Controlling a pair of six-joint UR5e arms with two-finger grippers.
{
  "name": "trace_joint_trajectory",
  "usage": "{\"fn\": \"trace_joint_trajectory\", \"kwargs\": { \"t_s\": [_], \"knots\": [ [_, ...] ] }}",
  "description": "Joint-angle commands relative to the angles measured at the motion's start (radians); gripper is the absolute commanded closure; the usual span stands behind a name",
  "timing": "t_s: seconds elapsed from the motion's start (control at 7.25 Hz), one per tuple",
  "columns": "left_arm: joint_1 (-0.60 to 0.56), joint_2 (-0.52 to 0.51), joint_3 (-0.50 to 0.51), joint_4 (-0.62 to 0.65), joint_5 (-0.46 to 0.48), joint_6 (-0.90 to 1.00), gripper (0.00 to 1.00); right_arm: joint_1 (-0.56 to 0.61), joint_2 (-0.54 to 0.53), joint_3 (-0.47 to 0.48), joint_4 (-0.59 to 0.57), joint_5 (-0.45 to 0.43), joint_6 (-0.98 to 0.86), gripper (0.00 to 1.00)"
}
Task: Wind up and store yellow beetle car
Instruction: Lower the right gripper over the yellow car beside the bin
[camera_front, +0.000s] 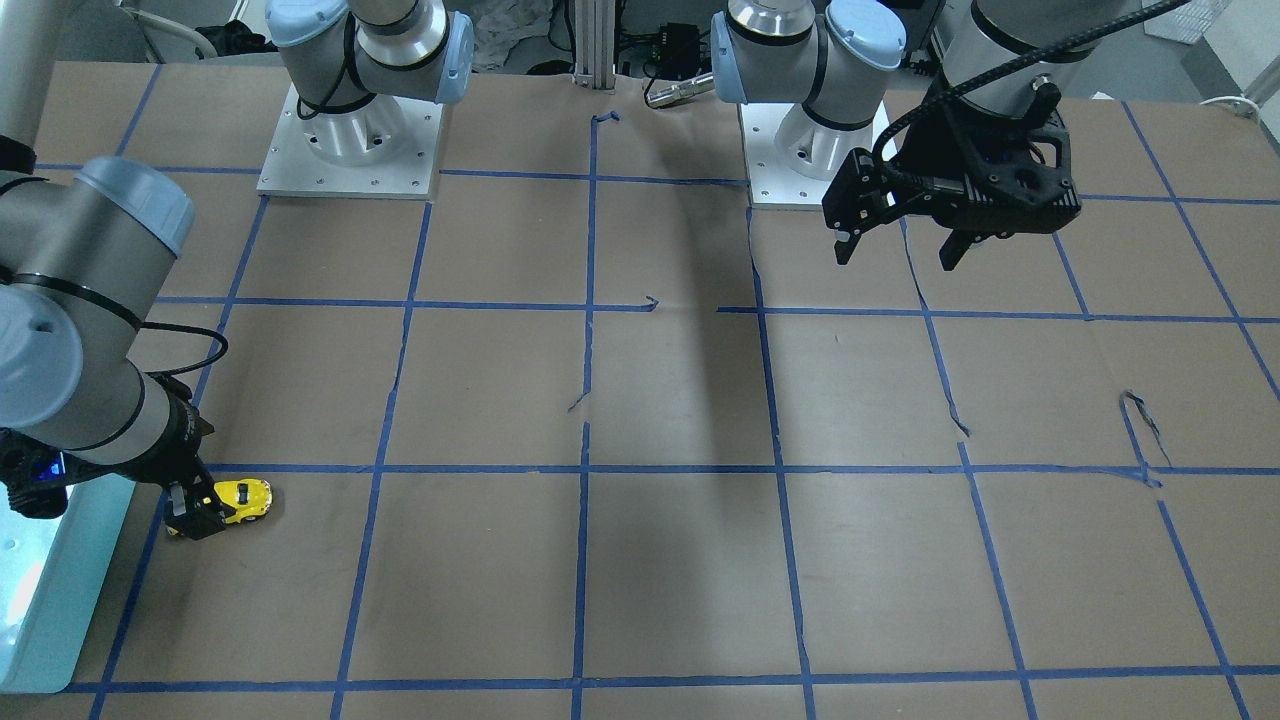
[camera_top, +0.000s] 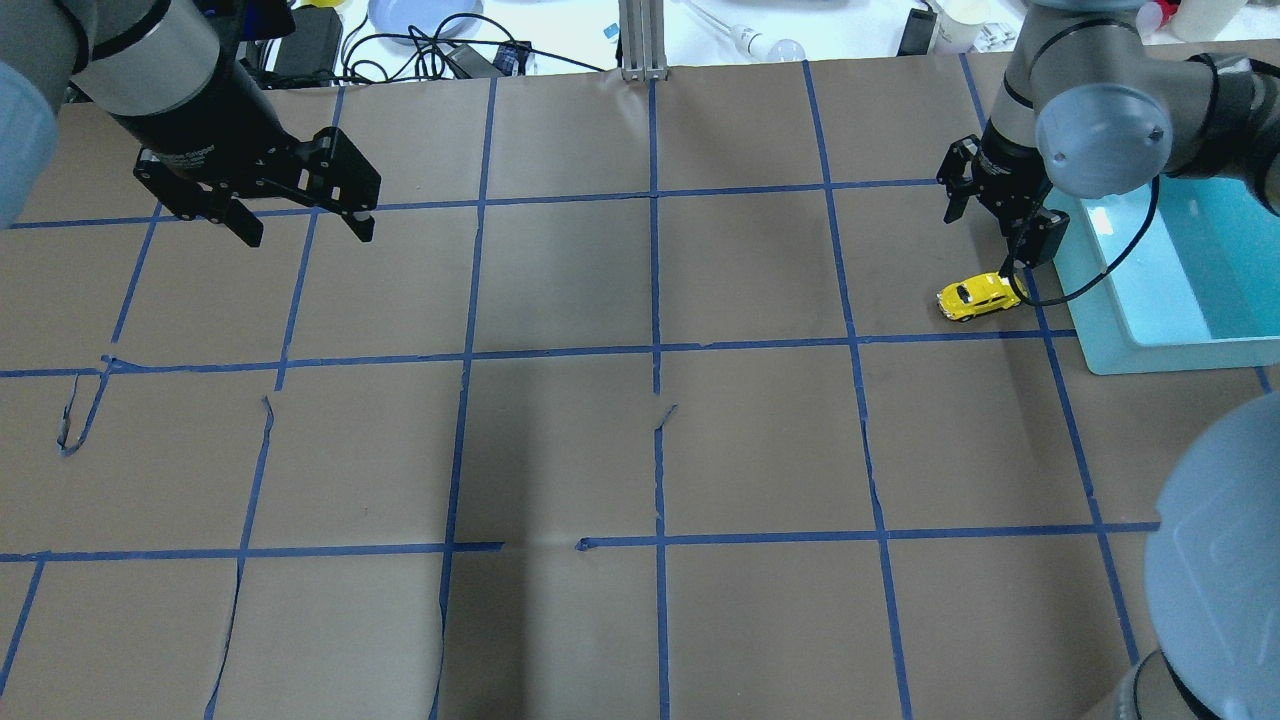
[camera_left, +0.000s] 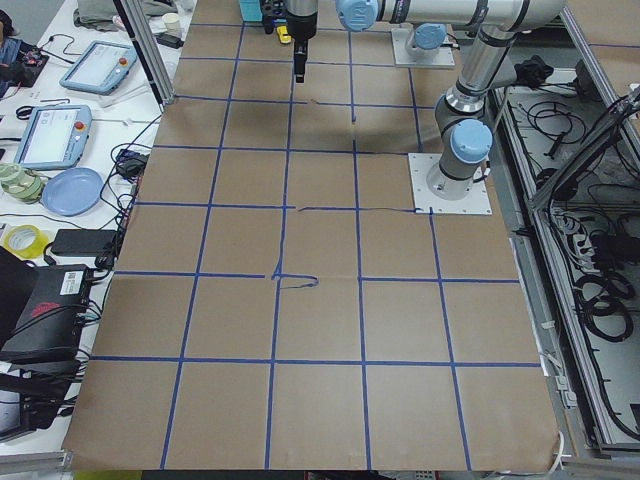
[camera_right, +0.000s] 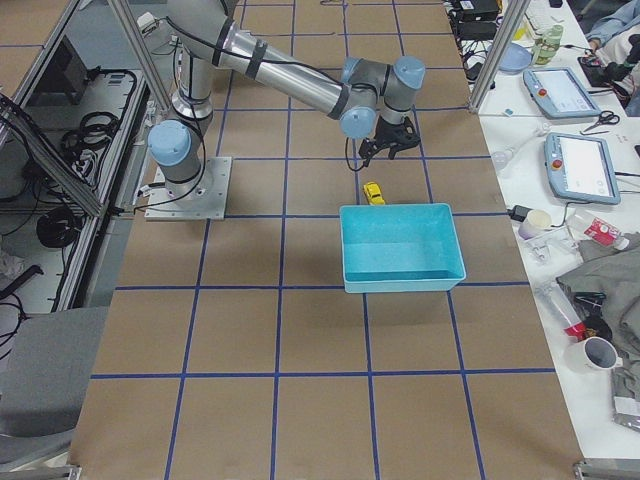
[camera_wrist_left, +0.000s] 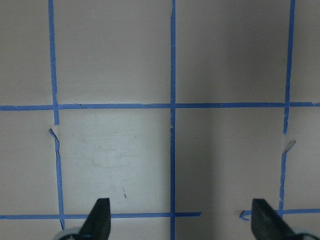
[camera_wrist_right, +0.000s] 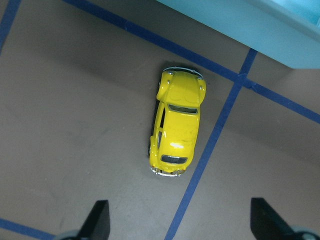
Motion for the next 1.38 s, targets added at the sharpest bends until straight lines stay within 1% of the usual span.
{"fn": "trace_joint_trajectory", "kwargs": {
  "t_s": [0.0, 0.14, 0.55, 0.69, 1.1, 1.24],
  "knots": [
    [0.002, 0.000, 0.000, -0.005, 0.001, 0.009, 0.00, -0.035, 0.026, 0.036, -0.019, 0.000, 0.069, 0.00],
    [0.001, 0.000, 0.000, -0.005, 0.001, 0.007, 0.00, -0.038, 0.028, 0.054, -0.043, 0.000, 0.089, 0.00],
    [-0.001, 0.000, -0.014, -0.003, 0.002, 0.007, 0.00, -0.041, 0.030, 0.160, -0.271, -0.015, 0.083, 0.00],
    [-0.001, 0.006, -0.014, -0.005, 0.002, 0.007, 0.00, -0.041, 0.031, 0.163, -0.293, -0.022, 0.083, 0.00],
    [-0.001, 0.002, -0.017, -0.003, 0.002, 0.009, 0.00, -0.044, 0.057, 0.177, -0.298, -0.025, 0.083, 0.00],
    [-0.001, 0.005, -0.017, -0.003, 0.017, 0.009, 0.00, -0.042, 0.063, 0.188, -0.328, -0.028, 0.082, 0.00]
  ]
}}
